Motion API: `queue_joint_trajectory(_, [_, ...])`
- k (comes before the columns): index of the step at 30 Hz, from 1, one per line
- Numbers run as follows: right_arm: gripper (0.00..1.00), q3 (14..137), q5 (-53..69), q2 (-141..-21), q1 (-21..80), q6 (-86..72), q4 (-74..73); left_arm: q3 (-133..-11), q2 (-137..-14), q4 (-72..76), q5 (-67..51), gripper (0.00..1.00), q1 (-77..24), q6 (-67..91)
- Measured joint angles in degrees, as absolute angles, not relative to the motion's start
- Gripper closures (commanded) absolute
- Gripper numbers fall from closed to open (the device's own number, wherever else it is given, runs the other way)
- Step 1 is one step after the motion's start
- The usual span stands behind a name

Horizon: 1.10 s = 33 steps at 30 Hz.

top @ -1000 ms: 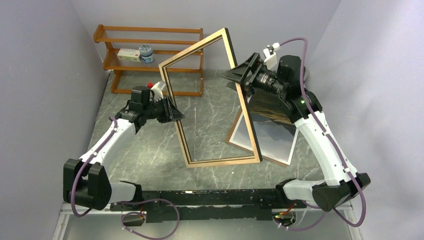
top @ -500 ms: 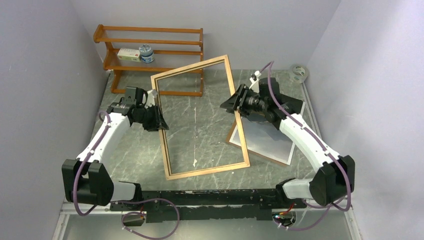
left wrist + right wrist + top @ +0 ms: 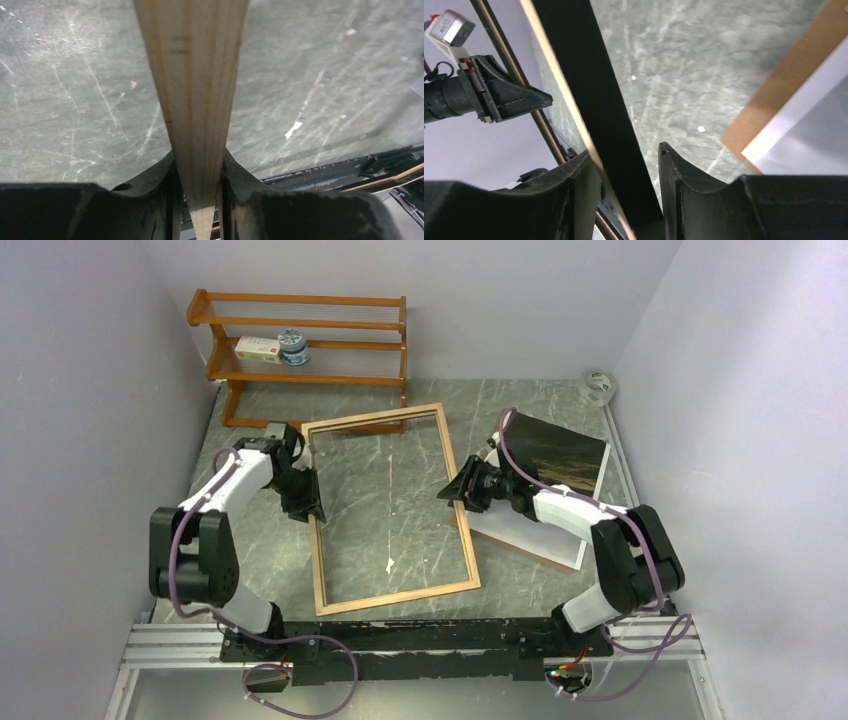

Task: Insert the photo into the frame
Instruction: Turn over the photo frame at the center of the board.

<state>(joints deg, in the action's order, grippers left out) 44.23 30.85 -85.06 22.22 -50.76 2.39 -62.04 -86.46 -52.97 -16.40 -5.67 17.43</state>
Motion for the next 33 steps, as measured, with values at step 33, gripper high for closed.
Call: queue_joint_trajectory(33, [0.81, 53.2, 24.1, -105.1, 25.3, -51.1, 1.5, -74.5, -111.4, -53.9, -6.7, 0.97, -3.0, 16.4])
